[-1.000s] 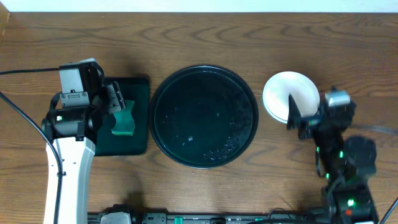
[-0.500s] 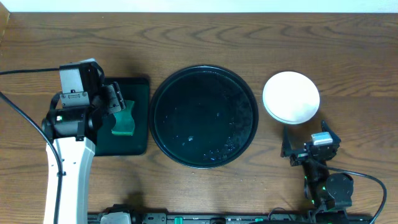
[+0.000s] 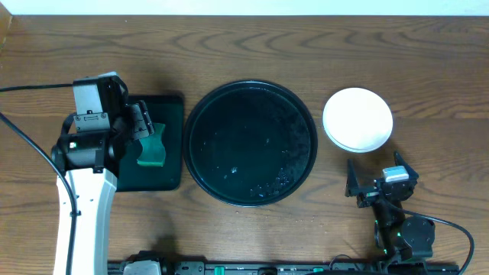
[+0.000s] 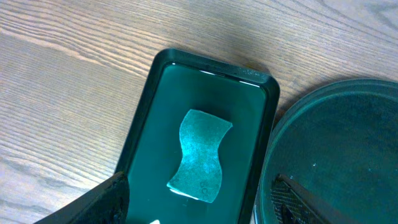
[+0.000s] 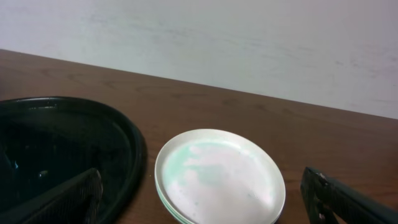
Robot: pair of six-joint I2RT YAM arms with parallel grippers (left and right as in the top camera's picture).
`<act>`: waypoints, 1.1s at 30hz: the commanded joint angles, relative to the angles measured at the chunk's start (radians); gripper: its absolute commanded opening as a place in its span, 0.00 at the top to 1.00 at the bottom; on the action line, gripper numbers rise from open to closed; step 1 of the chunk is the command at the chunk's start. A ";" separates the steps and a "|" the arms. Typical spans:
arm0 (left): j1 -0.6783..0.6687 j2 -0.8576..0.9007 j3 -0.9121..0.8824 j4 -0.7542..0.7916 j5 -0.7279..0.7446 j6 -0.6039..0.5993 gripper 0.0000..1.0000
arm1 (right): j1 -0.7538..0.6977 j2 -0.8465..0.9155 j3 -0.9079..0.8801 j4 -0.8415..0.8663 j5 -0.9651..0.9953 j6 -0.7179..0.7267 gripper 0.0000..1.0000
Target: Clean dirty plates on tray and stack at the side
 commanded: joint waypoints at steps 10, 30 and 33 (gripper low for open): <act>0.005 0.000 0.006 0.001 -0.016 -0.009 0.27 | -0.014 -0.009 -0.002 -0.004 -0.012 -0.013 0.01; -0.003 -0.090 -0.048 0.036 0.029 -0.010 0.27 | -0.014 -0.009 -0.002 -0.004 -0.012 -0.013 0.01; -0.003 -0.195 -0.167 0.193 0.053 -0.009 0.27 | -0.014 -0.009 -0.002 -0.004 -0.012 -0.013 0.01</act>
